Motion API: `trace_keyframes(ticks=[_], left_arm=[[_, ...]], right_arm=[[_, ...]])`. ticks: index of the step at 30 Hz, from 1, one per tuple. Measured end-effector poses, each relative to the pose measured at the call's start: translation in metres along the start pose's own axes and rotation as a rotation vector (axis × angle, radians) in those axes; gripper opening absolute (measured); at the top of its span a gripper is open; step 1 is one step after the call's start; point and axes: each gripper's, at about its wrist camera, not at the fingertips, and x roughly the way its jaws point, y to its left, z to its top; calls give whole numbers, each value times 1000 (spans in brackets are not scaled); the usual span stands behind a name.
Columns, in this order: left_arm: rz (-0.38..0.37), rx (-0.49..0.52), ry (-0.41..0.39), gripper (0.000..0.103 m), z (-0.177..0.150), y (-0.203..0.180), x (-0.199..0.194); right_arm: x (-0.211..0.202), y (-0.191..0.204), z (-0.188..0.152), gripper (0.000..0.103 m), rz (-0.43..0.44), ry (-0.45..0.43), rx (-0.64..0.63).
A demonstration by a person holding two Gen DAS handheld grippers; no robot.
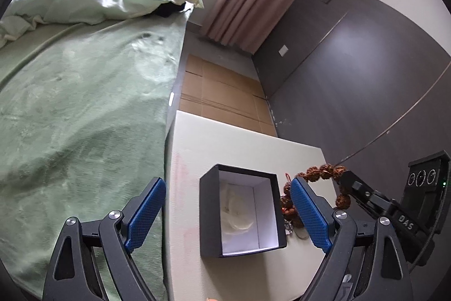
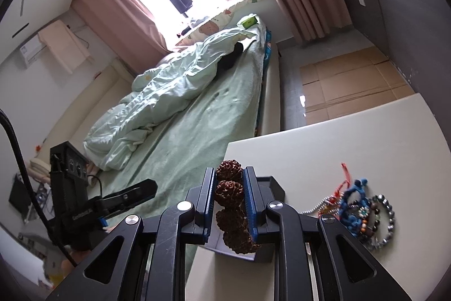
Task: Organize jewelry
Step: 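Lower the brown bead bracelet into the black box and open the right tool, then grasp the blue braided bracelet with the left tool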
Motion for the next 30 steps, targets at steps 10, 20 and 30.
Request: trace_keyframes(ticks=[10, 20, 30], left_arm=[[-8, -25, -7, 90, 2, 9, -3], [-16, 46, 22, 90, -5, -11, 4], [-47, 181, 28, 90, -21, -62, 20]], right_arm=[[43, 22, -9, 46, 79, 154, -23], [-1, -11, -13, 46, -45, 112, 11], [-40, -57, -17, 48, -182, 100, 74]])
